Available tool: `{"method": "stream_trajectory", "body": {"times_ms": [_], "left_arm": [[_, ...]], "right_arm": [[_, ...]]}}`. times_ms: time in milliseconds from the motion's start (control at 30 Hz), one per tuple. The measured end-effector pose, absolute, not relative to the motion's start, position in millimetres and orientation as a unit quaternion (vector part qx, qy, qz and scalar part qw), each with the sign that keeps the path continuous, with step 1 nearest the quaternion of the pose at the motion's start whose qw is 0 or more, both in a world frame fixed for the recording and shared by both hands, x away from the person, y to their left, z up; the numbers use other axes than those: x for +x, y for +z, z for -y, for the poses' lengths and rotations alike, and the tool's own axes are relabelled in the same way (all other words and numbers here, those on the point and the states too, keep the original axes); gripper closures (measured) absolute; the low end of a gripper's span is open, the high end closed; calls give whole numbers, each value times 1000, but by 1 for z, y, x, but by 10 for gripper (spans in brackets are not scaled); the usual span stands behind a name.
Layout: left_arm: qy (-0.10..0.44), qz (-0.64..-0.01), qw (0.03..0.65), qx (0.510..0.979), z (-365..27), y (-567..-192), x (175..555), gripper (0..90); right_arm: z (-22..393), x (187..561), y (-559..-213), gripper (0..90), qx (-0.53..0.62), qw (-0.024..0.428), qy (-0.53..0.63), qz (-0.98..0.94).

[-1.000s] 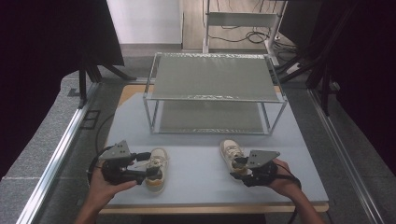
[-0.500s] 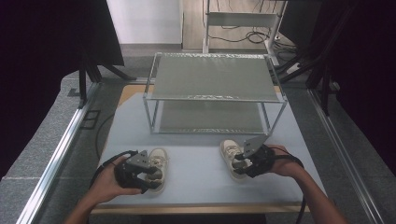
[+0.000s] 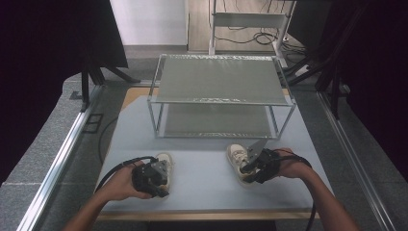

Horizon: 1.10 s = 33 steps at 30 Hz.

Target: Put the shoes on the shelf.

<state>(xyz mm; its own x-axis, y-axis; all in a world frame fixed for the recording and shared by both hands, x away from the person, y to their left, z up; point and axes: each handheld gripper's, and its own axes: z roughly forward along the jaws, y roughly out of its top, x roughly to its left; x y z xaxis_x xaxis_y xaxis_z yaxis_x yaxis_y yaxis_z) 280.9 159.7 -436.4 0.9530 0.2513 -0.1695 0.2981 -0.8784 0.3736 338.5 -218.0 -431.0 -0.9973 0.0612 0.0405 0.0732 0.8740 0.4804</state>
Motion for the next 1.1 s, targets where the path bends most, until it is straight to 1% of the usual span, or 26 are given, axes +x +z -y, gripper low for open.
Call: {"method": "stream_trajectory", "body": {"times_ms": [133,167,200,267,367,400,433,467,500,567,633,767,867,900,933,967,1000,1033,1067,1100], "left_arm": [[-62,-141,207,966,-161,-438,282,710],[-64,-143,211,965,-162,-438,281,711],[-65,-142,212,965,-163,-439,281,711],[-67,-140,207,966,-162,-443,281,699],[-68,-139,204,967,-161,-443,281,690],[-68,-138,206,966,-161,-444,282,690],[-70,-136,207,966,-162,-444,282,701],[-69,-136,208,966,-162,-444,282,701],[-67,-127,212,967,-163,-444,281,730],[-45,-117,214,969,-164,-442,279,739],[-33,-110,212,971,-162,-442,277,742],[-22,-101,213,972,-157,-438,279,742],[-10,-92,219,971,-148,-431,284,742],[1,-88,220,972,-139,-426,288,741],[1,-88,220,972,-139,-426,288,741],[11,-83,218,972,-130,-421,293,741],[11,-83,218,972,-130,-421,293,741],[18,-80,218,972,-123,-419,297,741],[24,-78,219,972,-118,-417,300,741],[30,-76,219,972,-113,-415,304,741]], "right_arm": [[215,339,-438,597,-30,26,-227,973],[212,340,-443,624,-26,34,-222,974],[212,340,-443,624,-26,34,-222,974],[210,341,-443,665,-18,46,-220,974],[206,338,-442,720,2,45,-209,977],[206,338,-442,720,2,45,-209,977],[203,334,-440,725,11,34,-208,978],[203,334,-440,725,11,34,-208,978],[202,330,-439,725,15,20,-204,979],[202,329,-439,725,16,13,-204,979],[204,324,-439,725,18,1,-207,978],[207,322,-437,723,22,-6,-210,978],[210,320,-432,722,25,-18,-218,975],[210,318,-429,722,32,-30,-225,973],[210,318,-429,722,32,-30,-225,973],[210,318,-425,720,39,-42,-228,972],[210,318,-425,720,39,-42,-228,972],[209,319,-421,719,44,-55,-229,971],[209,319,-421,719,44,-55,-229,971],[208,320,-418,716,46,-64,-231,970]]}}
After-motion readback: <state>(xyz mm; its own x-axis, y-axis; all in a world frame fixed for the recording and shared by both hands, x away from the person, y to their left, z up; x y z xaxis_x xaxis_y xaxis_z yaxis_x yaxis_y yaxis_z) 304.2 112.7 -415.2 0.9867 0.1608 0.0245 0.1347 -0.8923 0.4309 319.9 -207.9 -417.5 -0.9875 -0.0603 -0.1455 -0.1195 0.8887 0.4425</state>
